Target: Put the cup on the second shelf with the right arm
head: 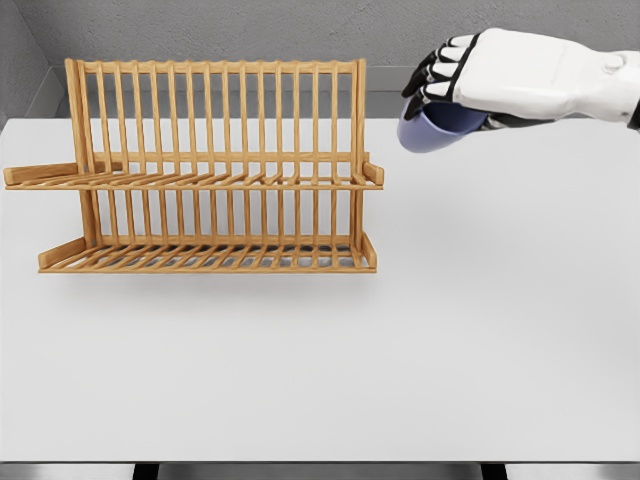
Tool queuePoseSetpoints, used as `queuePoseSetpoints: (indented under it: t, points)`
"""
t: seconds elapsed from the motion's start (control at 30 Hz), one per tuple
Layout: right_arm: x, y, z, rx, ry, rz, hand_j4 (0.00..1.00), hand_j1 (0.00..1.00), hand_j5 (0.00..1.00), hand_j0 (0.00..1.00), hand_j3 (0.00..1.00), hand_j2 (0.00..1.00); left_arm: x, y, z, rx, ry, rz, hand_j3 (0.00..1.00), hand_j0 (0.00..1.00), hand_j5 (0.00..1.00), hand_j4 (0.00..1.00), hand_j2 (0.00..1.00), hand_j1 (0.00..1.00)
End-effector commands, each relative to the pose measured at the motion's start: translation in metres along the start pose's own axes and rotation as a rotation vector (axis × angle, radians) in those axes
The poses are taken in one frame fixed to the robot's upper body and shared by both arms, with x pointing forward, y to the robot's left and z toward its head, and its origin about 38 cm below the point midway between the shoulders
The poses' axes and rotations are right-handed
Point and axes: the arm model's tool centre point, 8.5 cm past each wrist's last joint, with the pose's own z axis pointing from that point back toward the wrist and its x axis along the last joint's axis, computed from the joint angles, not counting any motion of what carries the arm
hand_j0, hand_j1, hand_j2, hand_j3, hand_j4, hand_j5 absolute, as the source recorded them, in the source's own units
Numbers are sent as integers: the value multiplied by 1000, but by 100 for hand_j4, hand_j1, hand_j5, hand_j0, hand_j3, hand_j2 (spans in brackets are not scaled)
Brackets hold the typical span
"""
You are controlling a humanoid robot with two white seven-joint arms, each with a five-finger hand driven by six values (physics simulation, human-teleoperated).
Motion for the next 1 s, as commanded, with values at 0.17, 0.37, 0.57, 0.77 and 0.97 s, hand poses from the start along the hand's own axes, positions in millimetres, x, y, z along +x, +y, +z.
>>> queuePoseSetpoints:
  t: [0.17, 0.37, 0.57, 0.77, 0.97]
  points:
    - [21, -26, -19, -72, -74, 51, 61, 61, 61, 61, 61, 61, 0, 0, 0, 0, 0, 0, 100, 100, 100, 100, 100, 100]
    - [33, -16, -38, -58, -132, 31, 61, 61, 61, 61, 61, 61, 0, 0, 0, 0, 0, 0, 100, 100, 100, 100, 100, 100]
    - [45, -9, -56, -28, -186, 26, 61, 61, 61, 61, 61, 61, 0, 0, 0, 0, 0, 0, 100, 100, 100, 100, 100, 100]
    - [48, -1, -61, -3, -195, 16, 61, 61, 61, 61, 61, 61, 0, 0, 0, 0, 0, 0, 100, 100, 100, 100, 100, 100]
    - [49, 3, -65, 9, -186, -2, 100, 100, 100, 100, 100, 100, 0, 0, 0, 0, 0, 0, 100, 100, 100, 100, 100, 100]
